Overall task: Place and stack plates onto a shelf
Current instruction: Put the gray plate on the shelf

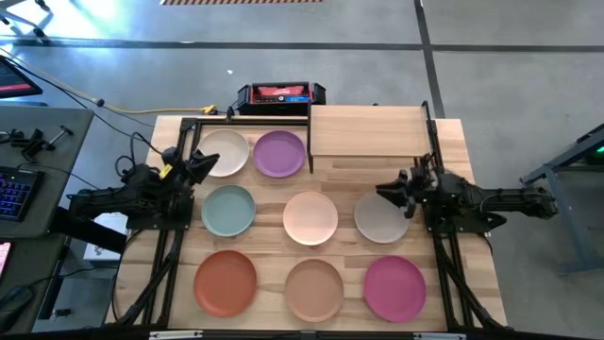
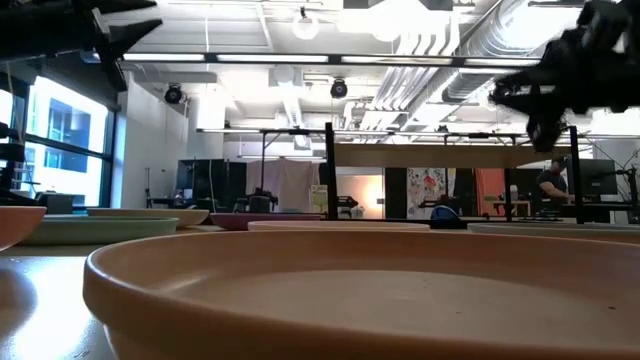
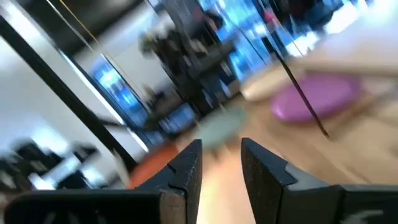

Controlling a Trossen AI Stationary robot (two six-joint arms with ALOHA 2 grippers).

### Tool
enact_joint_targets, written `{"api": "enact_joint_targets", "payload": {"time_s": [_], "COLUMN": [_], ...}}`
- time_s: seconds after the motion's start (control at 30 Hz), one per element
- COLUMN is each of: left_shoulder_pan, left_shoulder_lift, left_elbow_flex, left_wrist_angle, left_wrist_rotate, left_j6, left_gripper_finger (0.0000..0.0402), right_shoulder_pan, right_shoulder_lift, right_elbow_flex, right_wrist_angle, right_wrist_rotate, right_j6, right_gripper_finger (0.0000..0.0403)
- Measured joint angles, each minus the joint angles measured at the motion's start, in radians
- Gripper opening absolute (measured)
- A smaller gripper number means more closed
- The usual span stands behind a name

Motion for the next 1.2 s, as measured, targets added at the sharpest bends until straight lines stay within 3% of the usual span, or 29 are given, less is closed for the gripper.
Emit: {"api": "enact_joint_targets", "payload": {"time_s": [0.13, 0.43, 0.9, 1.2], "left_shoulder_pan": [0.0, 0.0, 0.0, 0.0], "left_shoulder_lift": [0.0, 0.022, 0.308, 0.48], "left_elbow_flex": [0.0, 0.074, 0.291, 0.45], "left_wrist_angle": [0.083, 0.108, 0.089, 0.029], "left_wrist_rotate": [-0.003, -0.006, -0.006, 0.037], "left_j6": [0.024, 0.106, 0.132, 0.178], "left_gripper_finger": [0.0097, 0.0097, 0.0097, 0.0097], "right_shoulder_pan": [0.0, 0.0, 0.0, 0.0], "right_shoulder_lift": [-0.001, 0.0, 0.0, 0.036], "right_elbow_flex": [0.004, 0.128, 0.351, 0.447], "right_wrist_angle": [0.173, 0.192, -0.145, -0.19], "right_wrist_rotate": [0.0, 0.0, 0.119, 0.122], "right_j6": [-0.067, -0.203, -0.298, -0.357], "right_gripper_finger": [0.0094, 0.0094, 0.0098, 0.015]}}
